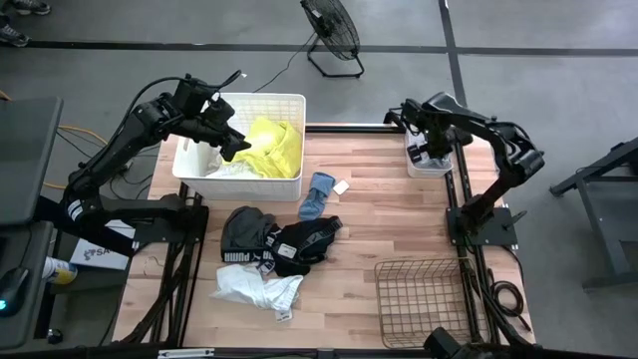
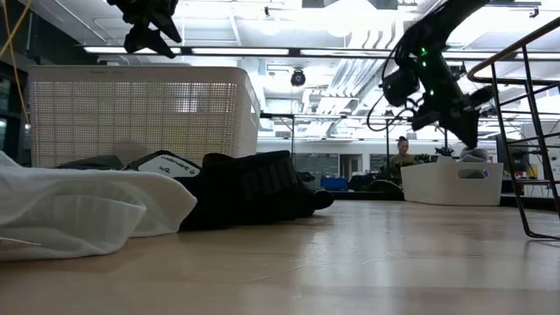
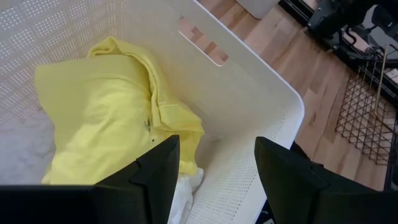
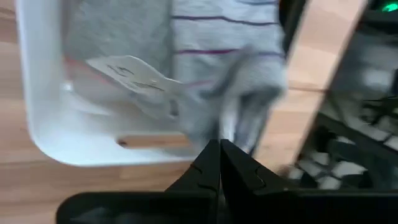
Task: Pick & Place Cloths
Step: Put the purple sock into the small white bin
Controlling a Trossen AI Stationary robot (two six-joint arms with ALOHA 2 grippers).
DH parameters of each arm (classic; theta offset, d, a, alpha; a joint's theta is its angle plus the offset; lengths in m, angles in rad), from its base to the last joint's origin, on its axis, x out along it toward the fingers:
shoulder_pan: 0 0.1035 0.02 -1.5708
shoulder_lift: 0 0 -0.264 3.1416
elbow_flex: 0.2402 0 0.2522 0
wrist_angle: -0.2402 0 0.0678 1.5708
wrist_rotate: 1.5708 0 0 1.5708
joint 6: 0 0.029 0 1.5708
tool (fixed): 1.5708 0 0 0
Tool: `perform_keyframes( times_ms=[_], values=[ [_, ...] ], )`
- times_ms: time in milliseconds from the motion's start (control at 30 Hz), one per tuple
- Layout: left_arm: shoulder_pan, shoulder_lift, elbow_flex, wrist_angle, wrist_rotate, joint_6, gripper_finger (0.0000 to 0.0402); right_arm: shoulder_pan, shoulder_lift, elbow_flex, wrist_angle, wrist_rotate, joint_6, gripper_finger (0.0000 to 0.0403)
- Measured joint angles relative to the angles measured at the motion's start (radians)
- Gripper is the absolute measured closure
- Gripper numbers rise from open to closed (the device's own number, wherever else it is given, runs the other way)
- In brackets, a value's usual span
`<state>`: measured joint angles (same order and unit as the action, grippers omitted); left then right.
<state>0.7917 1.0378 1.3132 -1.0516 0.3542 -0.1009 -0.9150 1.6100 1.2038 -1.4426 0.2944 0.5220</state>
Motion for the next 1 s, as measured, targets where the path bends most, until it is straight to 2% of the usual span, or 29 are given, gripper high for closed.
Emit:
perform_keyframes(
  times_ms=[100,300,500,633,700,800,900,1000],
  values=[
    [0.000,0.000,0.000,0.000,0.000,0.004,0.0200,-0.004,0.000,-0.037,0.049,-0.049,0.014,0.0400],
    [0.000,0.000,0.000,0.001,0.000,0.019,0.0200,-0.009,0.000,-0.072,0.137,-0.071,0.028,0.0401],
    [0.000,0.000,0.000,0.001,0.000,0.022,0.0200,-0.008,-0.002,-0.076,0.221,-0.189,0.033,0.0401],
    [0.000,0.000,0.000,0.001,0.000,0.022,0.0200,-0.008,-0.039,-0.077,0.236,-0.210,0.033,0.0401],
    [0.000,0.000,0.000,0.001,0.000,0.021,0.0200,-0.008,-0.070,-0.077,0.233,-0.175,0.039,0.0401],
    [0.000,0.000,0.000,0.001,0.000,0.022,0.0200,-0.008,-0.134,-0.076,0.217,-0.048,0.087,0.0401],
    [0.000,0.000,0.000,0.002,0.000,0.021,0.0200,-0.009,-0.177,-0.076,0.232,-0.002,0.109,0.0401],
    [0.000,0.000,0.000,0.002,0.000,0.021,0.0200,0.010,-0.162,-0.076,0.228,0.045,0.158,0.0401]
  ],
)
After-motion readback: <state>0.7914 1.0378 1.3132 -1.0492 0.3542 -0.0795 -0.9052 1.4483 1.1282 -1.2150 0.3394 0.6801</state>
